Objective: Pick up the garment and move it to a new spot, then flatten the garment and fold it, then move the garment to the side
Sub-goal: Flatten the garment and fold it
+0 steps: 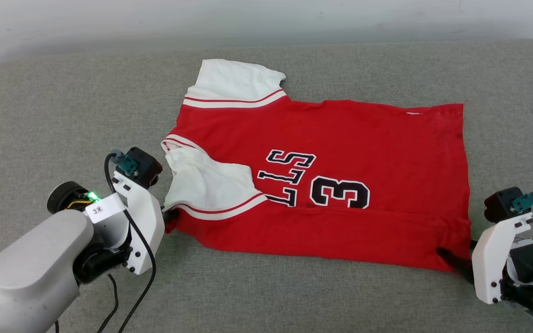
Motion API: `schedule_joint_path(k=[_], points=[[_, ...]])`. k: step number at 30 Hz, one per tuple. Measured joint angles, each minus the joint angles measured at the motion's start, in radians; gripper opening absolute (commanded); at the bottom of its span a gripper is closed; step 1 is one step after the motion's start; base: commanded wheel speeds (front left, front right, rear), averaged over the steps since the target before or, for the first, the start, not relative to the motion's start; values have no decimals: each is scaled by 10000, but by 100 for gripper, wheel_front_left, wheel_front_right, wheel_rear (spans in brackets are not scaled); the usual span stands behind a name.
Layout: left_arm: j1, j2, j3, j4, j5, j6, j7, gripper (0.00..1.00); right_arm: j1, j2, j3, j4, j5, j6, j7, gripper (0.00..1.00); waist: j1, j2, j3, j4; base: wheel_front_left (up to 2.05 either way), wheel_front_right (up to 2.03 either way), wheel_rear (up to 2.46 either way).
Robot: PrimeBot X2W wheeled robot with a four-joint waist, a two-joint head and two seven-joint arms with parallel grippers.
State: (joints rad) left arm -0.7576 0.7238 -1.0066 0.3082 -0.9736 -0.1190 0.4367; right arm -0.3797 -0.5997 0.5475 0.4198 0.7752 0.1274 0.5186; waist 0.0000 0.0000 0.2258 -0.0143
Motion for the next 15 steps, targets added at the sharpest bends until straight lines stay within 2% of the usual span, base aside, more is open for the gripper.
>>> schedule_joint_path(k=[1,2,3,8,15], points=[[1,6,-2,2,0,0,-6,0,-5,21,48,35,10,-21,-67,100,0,0,1,-10,0,0,0],[4,8,-4,8,-4,2,-29,0,-15,36,102,58,44,-40,-134,41,0,0,-10,-22,0,0,0],[16,15,-4,19,-29,6,-67,0,-24,38,150,81,90,-42,-259,0,0,0,-30,-41,0,0,0],[341,111,13,44,-199,46,-242,0,32,67,412,63,157,35,-871,0,0,0,-273,-158,0,0,0],[1130,700,71,-522,-487,238,-535,0,453,-439,222,-581,430,36,-1498,0,0,0,-860,-267,0,0,0]])
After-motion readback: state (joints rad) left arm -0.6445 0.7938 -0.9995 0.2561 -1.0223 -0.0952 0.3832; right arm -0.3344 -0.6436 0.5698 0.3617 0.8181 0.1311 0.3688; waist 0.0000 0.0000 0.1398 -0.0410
